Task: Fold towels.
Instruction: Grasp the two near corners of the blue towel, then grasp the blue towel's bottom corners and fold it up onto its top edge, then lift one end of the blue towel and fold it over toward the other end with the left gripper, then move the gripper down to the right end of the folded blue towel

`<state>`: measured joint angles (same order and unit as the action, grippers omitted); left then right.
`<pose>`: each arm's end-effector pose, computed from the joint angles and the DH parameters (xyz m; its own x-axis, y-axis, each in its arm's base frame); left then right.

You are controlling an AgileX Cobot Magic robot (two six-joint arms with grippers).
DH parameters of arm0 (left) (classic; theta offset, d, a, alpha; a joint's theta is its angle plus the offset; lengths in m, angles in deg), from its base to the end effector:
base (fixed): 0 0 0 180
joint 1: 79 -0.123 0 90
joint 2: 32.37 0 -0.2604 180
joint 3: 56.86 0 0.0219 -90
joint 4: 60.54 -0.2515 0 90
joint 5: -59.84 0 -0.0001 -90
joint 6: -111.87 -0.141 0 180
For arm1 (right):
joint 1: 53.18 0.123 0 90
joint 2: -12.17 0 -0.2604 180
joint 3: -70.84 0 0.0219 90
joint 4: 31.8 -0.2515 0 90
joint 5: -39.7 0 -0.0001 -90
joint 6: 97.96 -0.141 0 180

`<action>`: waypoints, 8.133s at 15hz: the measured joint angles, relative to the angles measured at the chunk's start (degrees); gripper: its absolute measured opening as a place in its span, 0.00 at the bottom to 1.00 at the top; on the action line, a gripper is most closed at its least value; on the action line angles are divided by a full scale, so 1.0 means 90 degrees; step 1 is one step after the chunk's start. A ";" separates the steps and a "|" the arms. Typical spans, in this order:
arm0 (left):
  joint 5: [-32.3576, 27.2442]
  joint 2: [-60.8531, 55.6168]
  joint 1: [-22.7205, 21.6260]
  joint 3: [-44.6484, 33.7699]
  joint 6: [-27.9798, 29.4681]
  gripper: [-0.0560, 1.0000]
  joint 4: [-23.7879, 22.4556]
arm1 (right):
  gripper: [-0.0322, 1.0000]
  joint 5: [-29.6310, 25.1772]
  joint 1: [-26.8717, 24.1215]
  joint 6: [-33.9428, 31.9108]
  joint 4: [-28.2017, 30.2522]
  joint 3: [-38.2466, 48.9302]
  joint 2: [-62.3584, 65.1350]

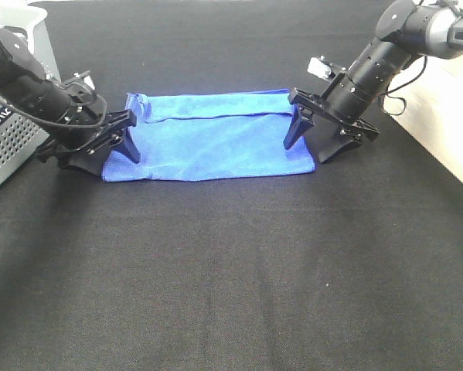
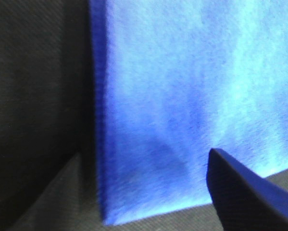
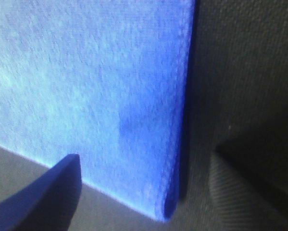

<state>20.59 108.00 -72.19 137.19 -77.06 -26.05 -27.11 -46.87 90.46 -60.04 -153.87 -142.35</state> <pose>0.4513 -0.1048 0.0338 -0.9588 -0.1929 -0.2087 -0.0875 0.8990 -0.4291 0.4828 0.1151 0.0442 -0.9953 -0.0544 -0.0799 -0.0841 0.8949 0.4382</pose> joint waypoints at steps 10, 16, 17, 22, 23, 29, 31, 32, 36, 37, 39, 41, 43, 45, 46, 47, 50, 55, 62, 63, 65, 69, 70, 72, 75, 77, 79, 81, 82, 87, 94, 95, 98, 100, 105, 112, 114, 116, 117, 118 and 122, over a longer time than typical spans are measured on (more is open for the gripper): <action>-0.0299 0.0153 0.0121 0.0019 -0.0032 0.07 0.0102 | 0.03 0.0013 0.0159 -0.0223 0.0146 0.0000 -0.0102; -0.0630 -0.1038 0.0153 -0.1420 -0.0127 0.06 -0.0535 | 0.03 0.0127 0.0172 -0.0178 0.0229 0.2088 0.1299; -0.0637 -0.1280 0.0185 -0.1897 -0.0267 0.06 -0.0535 | 0.03 0.0643 0.0242 -0.0089 0.0223 0.3189 0.1910; -0.0681 -0.1789 0.0204 -0.2655 -0.0363 0.06 -0.0567 | 0.03 0.1948 0.0579 0.0178 0.0229 0.5112 0.2807; -0.0675 -0.1833 0.0204 -0.2648 -0.0325 0.06 -0.0579 | 0.03 0.1999 0.0579 0.0204 0.0242 0.5080 0.2807; -0.0598 -0.1859 0.0197 -0.1598 0.0535 0.06 -0.1286 | 0.03 0.1980 0.0579 0.0223 0.0446 0.3692 0.2693; -0.0414 -0.1846 0.0197 -0.1133 0.0579 0.06 -0.1407 | 0.03 0.1916 0.0579 0.0172 0.0465 0.3030 0.2394; -0.0344 -0.1770 0.0197 -0.0879 0.0579 0.06 -0.1502 | 0.03 0.1846 0.0579 0.0166 0.0503 0.2655 0.2190; -0.0108 -0.0777 0.0197 0.0350 0.0598 0.06 -0.1770 | 0.03 0.1783 0.0579 0.0051 0.0656 0.1343 0.1146; -0.0102 -0.0567 0.0197 0.0592 0.0598 0.06 -0.1776 | 0.03 0.1840 0.0579 0.0006 0.0713 0.1210 0.0929; -0.0108 -0.0255 0.0197 0.0872 0.0598 0.07 -0.1776 | 0.04 0.2024 0.0579 -0.0019 0.0777 0.1120 0.0649; -0.0127 -0.0051 0.0197 0.0929 0.0611 0.23 -0.1808 | 0.29 0.2126 0.0579 -0.0045 0.0764 0.1108 0.0573; -0.0115 -0.0032 0.0197 0.0942 0.0624 0.59 -0.1827 | 0.67 0.2107 0.0579 -0.0159 0.0719 0.1089 0.0586; -0.0115 -0.0032 0.0197 0.0949 0.0732 0.84 -0.1840 | 0.84 0.1884 0.0579 -0.0166 0.0783 0.1082 0.0662; -0.0115 -0.0032 0.0197 0.0949 0.0732 0.84 -0.1840 | 0.84 0.1884 0.0579 -0.0166 0.0783 0.1082 0.0662; -0.0115 -0.0032 0.0197 0.0949 0.0796 0.89 -0.1878 | 0.88 0.1636 0.0579 -0.0166 0.0796 0.1082 0.0828; -0.0115 0.0013 0.0197 0.0949 0.0815 0.89 -0.1878 | 0.88 0.1566 0.0579 -0.0166 0.0828 0.1070 0.0955; 0.0083 0.0286 0.0197 0.0949 0.0847 0.80 -0.1751 | 0.88 0.1509 0.0579 -0.0166 0.0840 0.1070 0.0961; 0.0376 0.0299 0.0197 0.0949 0.0993 0.39 -0.1649 | 0.88 0.1509 0.0579 -0.0166 0.0853 0.1070 0.0961; 0.0344 0.0299 0.0197 0.0949 0.0993 0.44 -0.1649 | 0.88 0.1502 0.0579 -0.0166 0.0853 0.1070 0.0961; 0.0159 0.0299 0.0191 0.0999 0.0955 0.67 -0.1655 | 0.88 0.1502 0.0579 -0.0166 0.0853 0.1070 0.0961; 0.0076 0.0350 0.0166 0.1057 0.1031 0.79 -0.1668 | 0.88 0.1451 0.0579 -0.0166 0.0859 0.1070 0.0961; 0.0076 0.0350 0.0166 0.1057 0.1031 0.79 -0.1668 | 0.88 0.1451 0.0579 -0.0166 0.0859 0.1070 0.0961; 0.0102 0.0458 0.0166 0.1082 0.1050 0.76 -0.1579 | 0.88 0.1445 0.0579 -0.0166 0.0859 0.1070 0.0961; 0.0216 0.0522 0.0166 0.1127 0.1050 0.59 -0.1490 | 0.88 0.1439 0.0579 -0.0166 0.0853 0.1070 0.0961; 0.0255 0.0586 0.0172 0.1127 0.1038 0.29 -0.1305 | 0.88 0.1439 0.0579 -0.0166 0.0853 0.1070 0.0961; 0.0267 0.0586 0.0197 0.1127 0.0993 0.12 -0.1292 | 0.88 0.1432 0.0579 -0.0166 0.0853 0.1070 0.0961; 0.0248 0.0547 0.0197 0.1127 0.0993 0.12 -0.1356 | 0.88 0.1407 0.0579 -0.0166 0.0840 0.1070 0.0961; 0.0191 0.0484 0.0197 0.1127 0.0993 0.12 -0.1528 | 0.88 0.1375 0.0579 -0.0172 0.0840 0.1070 0.0961; -0.0866 -0.0433 0.0197 0.1305 0.1706 0.12 -0.3412 | 0.88 0.1050 0.0579 -0.0344 0.0847 0.1070 0.1203; -0.1948 -0.0630 0.0879 0.2375 0.2177 0.12 -0.2655 | 0.88 0.0477 0.0579 -0.0547 0.1171 0.1057 0.1541; -0.1903 -0.0586 0.1197 0.2515 0.2355 0.12 -0.2324 | 0.88 0.0471 0.0579 -0.0668 0.1362 0.1057 0.1553; -0.1324 -0.0146 0.1757 0.2737 0.2776 0.12 -0.1910 | 0.88 0.0458 0.0579 -0.0936 0.1974 0.1057 0.1744; -0.0777 0.0153 0.2005 0.2833 0.3094 0.13 -0.1865 | 0.88 0.0395 0.0579 -0.1025 0.2209 0.1057 0.1827; 0.0172 0.0618 0.2196 0.2833 0.3737 0.62 -0.1337 | 0.88 0.0274 0.0579 -0.1165 0.2324 0.1057 0.1840; 0.0668 0.0280 0.1954 0.2833 0.3336 0.68 -0.0847 | 0.88 0.0274 0.0579 -0.0936 0.1585 0.1057 0.1840; 0.0586 -0.0102 0.1458 0.2833 0.2712 0.68 -0.1197 | 0.88 0.0280 0.0579 0.0223 -0.0376 0.1057 0.1840; 0.0293 -0.0306 0.1050 0.2833 0.2184 0.68 -0.1566 | 0.88 0.0331 0.0579 0.0904 -0.2222 0.1057 0.1821; 0.0070 -0.0344 0.0898 0.2833 0.1961 0.68 -0.1693 | 0.88 0.0369 0.0579 0.1165 -0.2992 0.1057 0.1751; -0.0146 -0.0344 0.0758 0.2833 0.1795 0.68 -0.1725 | 0.88 0.0382 0.0624 0.1375 -0.3457 0.1057 0.1655; -0.0490 -0.0344 0.0611 0.2833 0.1649 0.68 -0.1814 | 0.88 0.0573 0.0999 0.1833 -0.3769 0.1050 0.1127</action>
<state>16.18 104.90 -66.69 162.68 -62.22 -42.38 -21.95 -37.88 106.96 -93.96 -144.41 -132.21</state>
